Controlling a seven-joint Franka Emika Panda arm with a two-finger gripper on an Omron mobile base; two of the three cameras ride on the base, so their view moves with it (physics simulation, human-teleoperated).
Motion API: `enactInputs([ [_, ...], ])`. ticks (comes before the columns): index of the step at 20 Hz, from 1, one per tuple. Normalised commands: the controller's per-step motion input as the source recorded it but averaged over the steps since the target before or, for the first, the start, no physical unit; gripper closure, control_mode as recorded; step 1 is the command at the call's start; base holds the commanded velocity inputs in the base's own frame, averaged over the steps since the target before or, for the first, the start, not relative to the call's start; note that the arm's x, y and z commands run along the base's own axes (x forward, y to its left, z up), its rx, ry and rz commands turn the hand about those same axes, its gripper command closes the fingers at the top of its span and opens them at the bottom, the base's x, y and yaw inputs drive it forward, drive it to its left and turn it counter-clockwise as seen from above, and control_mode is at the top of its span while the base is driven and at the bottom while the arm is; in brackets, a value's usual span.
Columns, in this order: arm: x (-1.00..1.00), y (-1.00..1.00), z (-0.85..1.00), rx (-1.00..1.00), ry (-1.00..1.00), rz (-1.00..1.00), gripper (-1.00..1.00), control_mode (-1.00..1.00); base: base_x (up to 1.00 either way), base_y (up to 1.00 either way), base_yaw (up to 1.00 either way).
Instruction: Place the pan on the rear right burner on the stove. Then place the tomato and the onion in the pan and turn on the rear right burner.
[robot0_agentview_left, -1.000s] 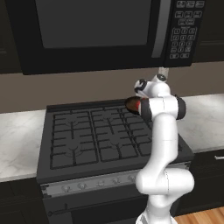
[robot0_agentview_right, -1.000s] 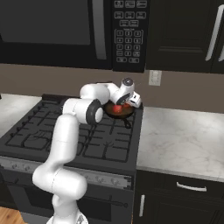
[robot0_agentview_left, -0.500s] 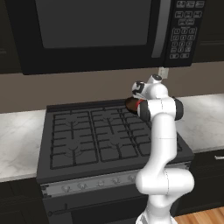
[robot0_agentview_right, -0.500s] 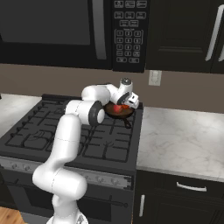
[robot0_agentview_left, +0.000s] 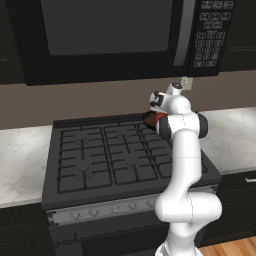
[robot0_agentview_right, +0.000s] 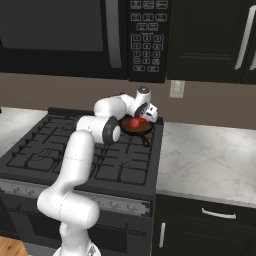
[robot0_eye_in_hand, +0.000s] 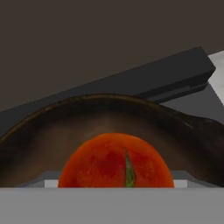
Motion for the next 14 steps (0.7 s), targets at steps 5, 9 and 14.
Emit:
enactInputs([
  [5, -0.20, 0.00, 0.00, 0.00, -0.01, 0.00, -1.00, -1.00, 0.00, 0.00, 0.00],
  [9, -0.21, 0.00, 0.02, 0.00, -0.04, 0.00, -1.00, -1.00, 0.00, 0.00, 0.00],
  [14, -0.46, 0.00, 0.21, 0.00, -0.13, 0.00, -1.00, -1.00, 0.00, 0.00, 0.00],
])
